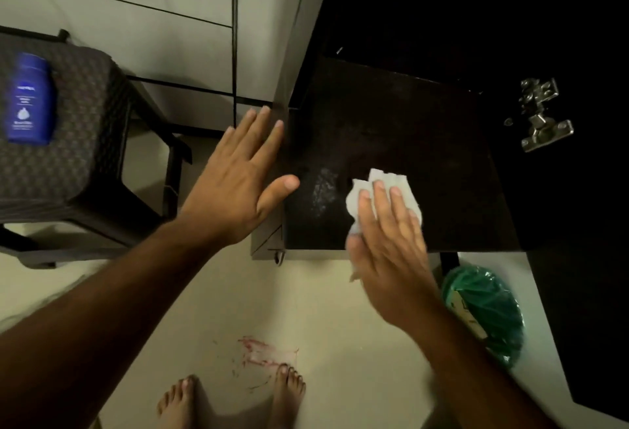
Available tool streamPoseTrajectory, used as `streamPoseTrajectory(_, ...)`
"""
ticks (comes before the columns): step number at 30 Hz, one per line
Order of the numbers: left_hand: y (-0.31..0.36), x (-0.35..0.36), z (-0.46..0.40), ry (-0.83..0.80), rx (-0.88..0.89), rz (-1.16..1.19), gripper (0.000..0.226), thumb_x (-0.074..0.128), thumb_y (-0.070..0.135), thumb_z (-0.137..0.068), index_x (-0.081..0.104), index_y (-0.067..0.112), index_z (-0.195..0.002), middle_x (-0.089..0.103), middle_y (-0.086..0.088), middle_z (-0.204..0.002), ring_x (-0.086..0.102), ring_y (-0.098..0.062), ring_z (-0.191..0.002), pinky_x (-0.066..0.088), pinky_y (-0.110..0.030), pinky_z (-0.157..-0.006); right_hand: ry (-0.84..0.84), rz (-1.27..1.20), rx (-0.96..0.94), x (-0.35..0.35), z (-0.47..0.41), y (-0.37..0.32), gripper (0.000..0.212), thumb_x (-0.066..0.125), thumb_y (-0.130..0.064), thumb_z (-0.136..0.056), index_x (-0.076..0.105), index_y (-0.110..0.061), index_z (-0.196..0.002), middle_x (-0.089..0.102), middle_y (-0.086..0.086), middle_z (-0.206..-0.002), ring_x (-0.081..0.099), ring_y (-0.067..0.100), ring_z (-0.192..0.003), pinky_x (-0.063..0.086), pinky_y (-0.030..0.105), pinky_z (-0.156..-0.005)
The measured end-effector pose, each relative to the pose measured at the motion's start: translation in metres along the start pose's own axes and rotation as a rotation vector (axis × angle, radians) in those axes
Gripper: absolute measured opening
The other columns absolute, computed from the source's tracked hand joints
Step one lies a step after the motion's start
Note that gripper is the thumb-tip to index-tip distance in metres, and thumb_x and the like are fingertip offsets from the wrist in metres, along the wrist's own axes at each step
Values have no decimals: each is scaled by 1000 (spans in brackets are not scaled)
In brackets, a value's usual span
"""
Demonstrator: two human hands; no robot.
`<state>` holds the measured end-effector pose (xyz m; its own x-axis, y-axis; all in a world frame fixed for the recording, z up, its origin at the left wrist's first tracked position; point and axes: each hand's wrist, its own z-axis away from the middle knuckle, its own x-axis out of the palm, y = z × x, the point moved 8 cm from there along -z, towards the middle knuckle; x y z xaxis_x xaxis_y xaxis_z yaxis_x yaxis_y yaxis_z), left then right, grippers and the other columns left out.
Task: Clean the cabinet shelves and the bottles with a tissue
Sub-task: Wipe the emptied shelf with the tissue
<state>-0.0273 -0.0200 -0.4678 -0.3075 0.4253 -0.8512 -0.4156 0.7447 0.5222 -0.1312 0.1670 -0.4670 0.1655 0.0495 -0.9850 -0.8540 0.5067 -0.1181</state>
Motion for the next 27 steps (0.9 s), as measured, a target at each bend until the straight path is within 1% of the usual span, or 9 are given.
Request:
streamPoseTrajectory(2, -11, 4, 9, -58, -49, -74, 84, 0, 75, -84, -7, 22, -149, -12, -6, -161, -15, -17, -147, -6, -35, -119, -25, 14, 54, 1, -10, 15, 63, 8, -47, -99, 9, -21, -156, -2, 3, -164, -10, 20, -150, 9, 51, -121)
streamPoseTrajectory(6, -29, 7, 22, -120, -94, -147, 87, -6, 76, -81, -11, 21, -149, -16, -7, -160, -18, -18, -146, -8, -36, -119, -11, 89, 144, -2, -59, 0, 76, -14, -48, -92, 9, -13, -156, -5, 14, -163, -10, 32, -150, 5, 52, -121)
streamPoseTrajectory(9, -34, 9, 26, -135, -131, -150, 89, -10, 76, -78, -13, 22, -148, -19, -5, -158, -20, -18, -146, -7, -38, -120, 14, 39, 156, -4, -65, -30, 67, 1, -47, -96, 3, -19, -156, -6, 11, -163, -9, 29, -150, 5, 48, -122)
streamPoseTrajectory(14, -31, 15, 29, -160, -143, -151, 88, -11, 78, -76, -16, 24, -146, -21, -4, -157, -22, -16, -145, -10, -36, -119, -29, 112, -119, 3, -7, -43, 62, 6, -45, -101, 12, -16, -156, 3, 8, -164, -3, 26, -151, 10, 50, -121)
streamPoseTrajectory(16, -32, 15, 34, -162, -129, -142, 88, -10, 77, -78, -16, 23, -147, -20, -5, -158, -21, -16, -145, -9, -36, -119, -33, 73, -61, 0, -5, -20, 62, 10, -47, -101, 13, -19, -156, 4, 5, -164, -4, 23, -151, 8, 49, -121)
streamPoseTrajectory(19, -36, 16, 46, -177, -130, -120, 89, -8, 77, -78, -15, 22, -148, -18, -5, -158, -19, -17, -146, -9, -34, -118, -40, 51, 111, -4, -38, 2, 68, 4, -50, -96, 9, -20, -156, 1, 7, -164, -5, 26, -151, 2, 47, -122)
streamPoseTrajectory(22, -37, 19, 54, -187, -151, -107, 91, -12, 78, -76, -17, 22, -147, -19, -4, -158, -20, -16, -145, -10, -33, -117, -1, 36, 186, -8, -75, -19, 66, 8, -48, -98, 5, -18, -156, -3, 12, -163, -6, 31, -150, 1, 47, -122)
streamPoseTrajectory(25, -35, 20, 58, -173, -156, -78, 92, -13, 80, -75, -15, 23, -147, -17, -4, -158, -19, -15, -146, -9, -33, -118, 4, 23, 84, -2, -83, -64, 62, 12, -44, -101, -1, -20, -156, -11, 9, -163, -14, 28, -149, -4, 44, -122)
streamPoseTrajectory(27, -34, 16, 58, -162, -152, -55, 91, -10, 80, -77, -13, 23, -148, -14, -4, -159, -16, -15, -146, -7, -34, -118, 3, 40, -49, 0, -66, -86, 62, 9, -45, -100, 0, -19, -156, -8, 8, -164, -13, 25, -150, -3, 44, -122)
